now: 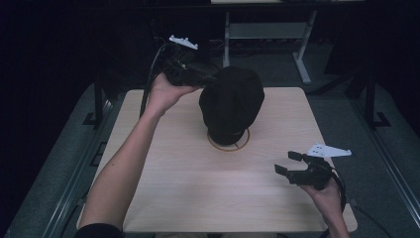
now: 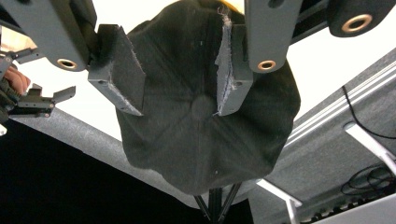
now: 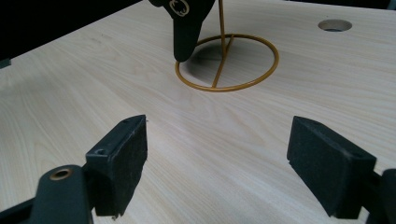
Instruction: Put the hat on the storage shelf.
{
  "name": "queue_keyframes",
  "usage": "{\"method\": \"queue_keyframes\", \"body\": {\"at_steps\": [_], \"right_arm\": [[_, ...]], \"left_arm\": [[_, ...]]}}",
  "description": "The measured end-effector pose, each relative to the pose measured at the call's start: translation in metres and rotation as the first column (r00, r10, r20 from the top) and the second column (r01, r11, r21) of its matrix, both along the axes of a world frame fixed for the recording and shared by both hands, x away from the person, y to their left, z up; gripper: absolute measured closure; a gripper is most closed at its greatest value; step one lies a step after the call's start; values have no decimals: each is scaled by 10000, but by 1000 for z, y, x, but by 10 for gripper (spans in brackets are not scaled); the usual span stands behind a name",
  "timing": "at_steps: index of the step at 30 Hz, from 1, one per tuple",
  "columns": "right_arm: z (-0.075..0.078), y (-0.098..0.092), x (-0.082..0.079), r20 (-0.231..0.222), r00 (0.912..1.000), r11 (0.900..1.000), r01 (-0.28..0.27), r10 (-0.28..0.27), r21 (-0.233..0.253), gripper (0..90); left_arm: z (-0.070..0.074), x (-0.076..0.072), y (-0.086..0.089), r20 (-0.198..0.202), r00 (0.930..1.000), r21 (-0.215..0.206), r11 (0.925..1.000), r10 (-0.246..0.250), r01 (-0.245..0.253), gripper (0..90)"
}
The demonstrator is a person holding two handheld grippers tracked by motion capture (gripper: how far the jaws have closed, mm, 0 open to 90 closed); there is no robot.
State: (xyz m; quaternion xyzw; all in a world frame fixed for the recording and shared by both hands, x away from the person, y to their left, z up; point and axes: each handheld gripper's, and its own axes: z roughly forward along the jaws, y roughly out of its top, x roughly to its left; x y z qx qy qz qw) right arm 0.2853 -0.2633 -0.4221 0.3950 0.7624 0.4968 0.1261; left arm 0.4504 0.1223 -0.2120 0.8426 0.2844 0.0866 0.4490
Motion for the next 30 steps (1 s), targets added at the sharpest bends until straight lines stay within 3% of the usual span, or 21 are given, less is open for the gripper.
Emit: {"method": "queue_keyframes", "body": {"at_steps": [21, 30], "right_arm": [[-2, 5, 3, -58, 10000, 9985, -6, 3, -551, 197], [-3, 5, 3, -62, 9999, 9981, 96, -100, -607, 196]], "left_arm": [[-20, -33, 36, 252, 9993, 152, 9995, 260, -264, 471], [-30, -44, 55, 155, 9992, -332, 9988, 378, -372, 431]]}}
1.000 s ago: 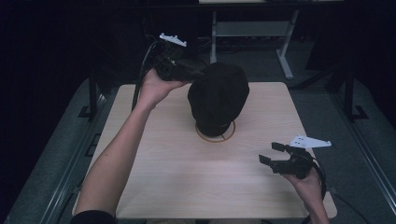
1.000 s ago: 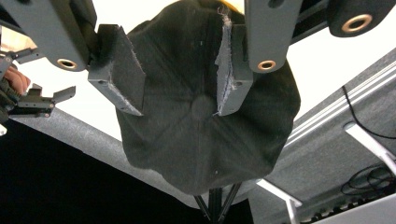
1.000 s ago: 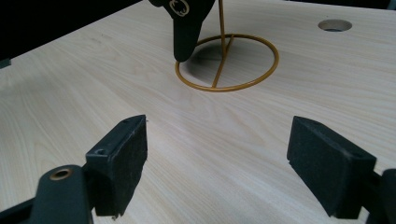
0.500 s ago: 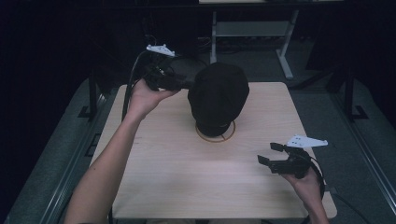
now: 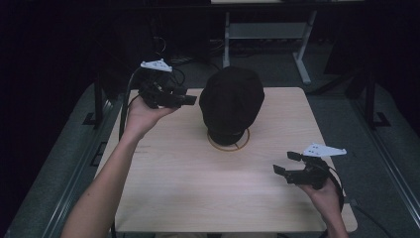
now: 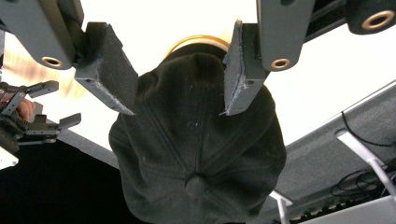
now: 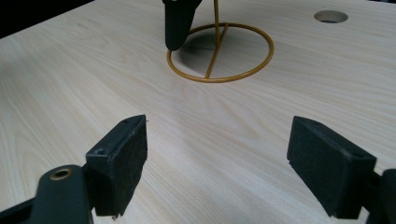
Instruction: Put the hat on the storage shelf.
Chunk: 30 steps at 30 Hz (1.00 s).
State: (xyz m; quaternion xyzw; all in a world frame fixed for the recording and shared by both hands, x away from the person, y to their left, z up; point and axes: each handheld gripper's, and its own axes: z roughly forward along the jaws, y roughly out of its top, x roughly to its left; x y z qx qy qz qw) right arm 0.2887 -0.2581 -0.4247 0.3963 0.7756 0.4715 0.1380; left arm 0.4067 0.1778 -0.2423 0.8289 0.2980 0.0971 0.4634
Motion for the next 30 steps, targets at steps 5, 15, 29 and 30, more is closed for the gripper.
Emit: {"method": "queue_keyframes", "body": {"at_steps": [5, 15, 29, 30], "right_arm": [[-1, 1, 1, -57, 10000, 10000, 11, -12, -90, 187], [-1, 3, 2, -82, 10000, 9999, 24, -25, -107, 185], [1, 9, 4, 20, 9998, 9993, -172, 173, -346, 185], [2, 9, 4, 16, 9999, 9992, -160, 160, -360, 184]], "left_arm": [[-8, -8, 7, 3, 10000, 19, 10000, 56, -56, 422], [-22, -21, 18, 34, 10000, 40, 10000, 59, -59, 400], [-44, -33, 37, -140, 9989, -63, 9990, 438, -439, 368], [-46, -34, 38, -177, 9989, -5, 9990, 443, -443, 350]]}}
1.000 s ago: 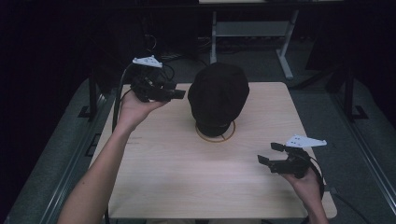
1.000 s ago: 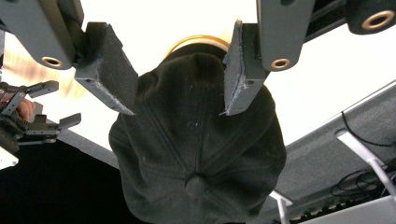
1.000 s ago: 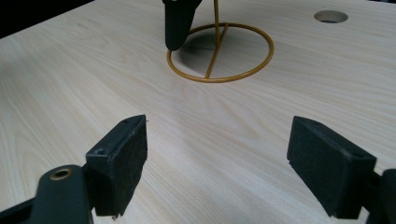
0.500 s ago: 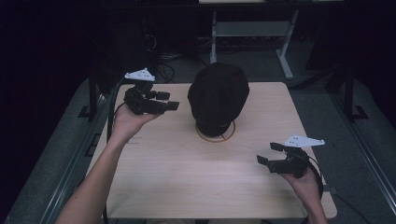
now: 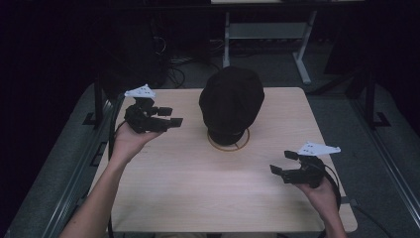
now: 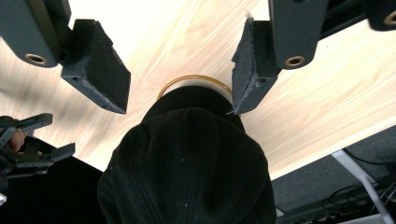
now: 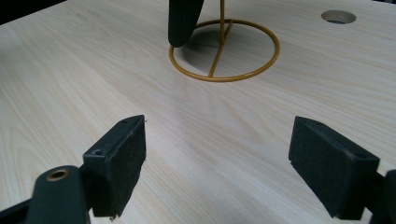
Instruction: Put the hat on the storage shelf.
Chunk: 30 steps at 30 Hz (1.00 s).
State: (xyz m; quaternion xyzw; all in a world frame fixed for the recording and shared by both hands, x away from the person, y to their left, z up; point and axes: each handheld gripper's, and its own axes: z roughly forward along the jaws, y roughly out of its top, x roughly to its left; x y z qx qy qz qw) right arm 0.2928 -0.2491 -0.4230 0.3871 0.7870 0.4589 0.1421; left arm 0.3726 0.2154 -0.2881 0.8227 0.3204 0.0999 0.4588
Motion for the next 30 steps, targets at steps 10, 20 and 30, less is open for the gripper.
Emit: {"method": "queue_keyframes", "body": {"at_steps": [10, 20, 30], "right_arm": [[-1, 4, 0, -106, 9999, 9999, -60, 58, -147, 172], [-1, 9, -2, -134, 9998, 9995, -143, 140, -283, 173], [-1, 9, -3, -157, 9997, 9994, -178, 173, -305, 173]], "left_arm": [[-13, -9, 5, -45, 10000, -33, 10000, 21, -21, 328], [-27, -17, 10, -152, 9998, -59, 9999, 134, -135, 273], [-39, -31, 20, -6, 9993, 56, 9993, 368, -368, 267]]}}
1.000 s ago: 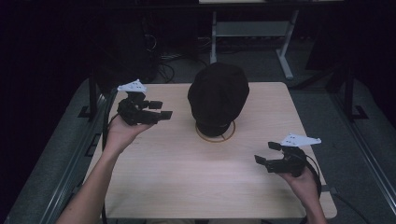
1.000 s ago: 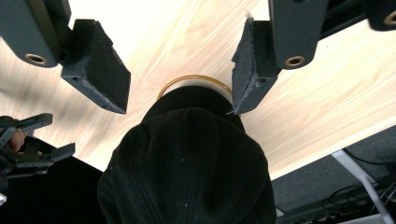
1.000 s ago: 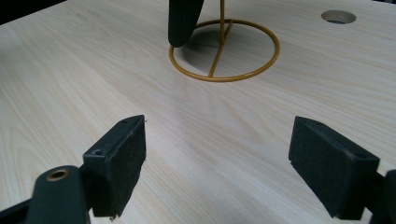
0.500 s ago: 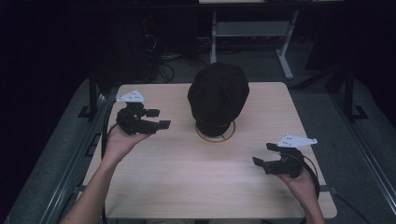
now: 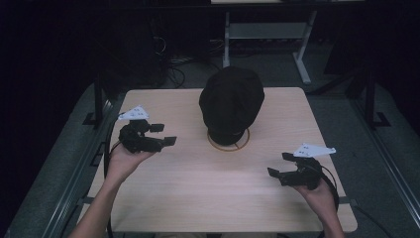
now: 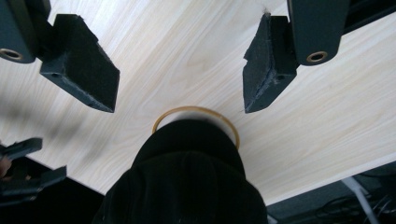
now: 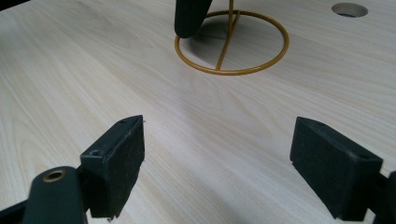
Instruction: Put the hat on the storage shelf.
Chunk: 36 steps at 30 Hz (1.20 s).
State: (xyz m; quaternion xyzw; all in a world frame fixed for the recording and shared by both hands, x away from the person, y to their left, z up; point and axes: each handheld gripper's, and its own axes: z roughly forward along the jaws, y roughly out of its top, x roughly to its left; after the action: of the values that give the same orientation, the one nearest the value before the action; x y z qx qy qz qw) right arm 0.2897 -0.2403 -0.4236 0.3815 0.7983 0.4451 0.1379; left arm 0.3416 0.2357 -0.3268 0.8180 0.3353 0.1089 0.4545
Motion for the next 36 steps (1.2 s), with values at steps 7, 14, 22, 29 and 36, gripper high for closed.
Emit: {"method": "queue_keyframes", "body": {"at_steps": [7, 14, 22, 29, 36], "right_arm": [[1, -1, -1, 18, 10000, 10000, -29, 29, 51, 176], [1, -1, -1, -6, 10000, 10000, -37, 37, 13, 176], [-2, -1, -1, -123, 9999, 10000, -14, 13, -59, 176], [-2, -3, -2, -100, 9999, 10000, -6, 6, -21, 176], [-3, -3, -5, -133, 9999, 10000, -34, 32, -92, 176]], "left_arm": [[-7, -8, 8, -19, 9998, 112, 9998, 182, -182, 267], [-16, -14, 15, -17, 9992, 60, 9992, 404, -404, 267], [-25, -20, 17, -11, 9984, 70, 9984, 564, -564, 268], [-30, -27, 15, -5, 9983, 90, 9983, 579, -578, 268], [-38, -36, 18, -4, 9979, 78, 9979, 650, -650, 268]]}}
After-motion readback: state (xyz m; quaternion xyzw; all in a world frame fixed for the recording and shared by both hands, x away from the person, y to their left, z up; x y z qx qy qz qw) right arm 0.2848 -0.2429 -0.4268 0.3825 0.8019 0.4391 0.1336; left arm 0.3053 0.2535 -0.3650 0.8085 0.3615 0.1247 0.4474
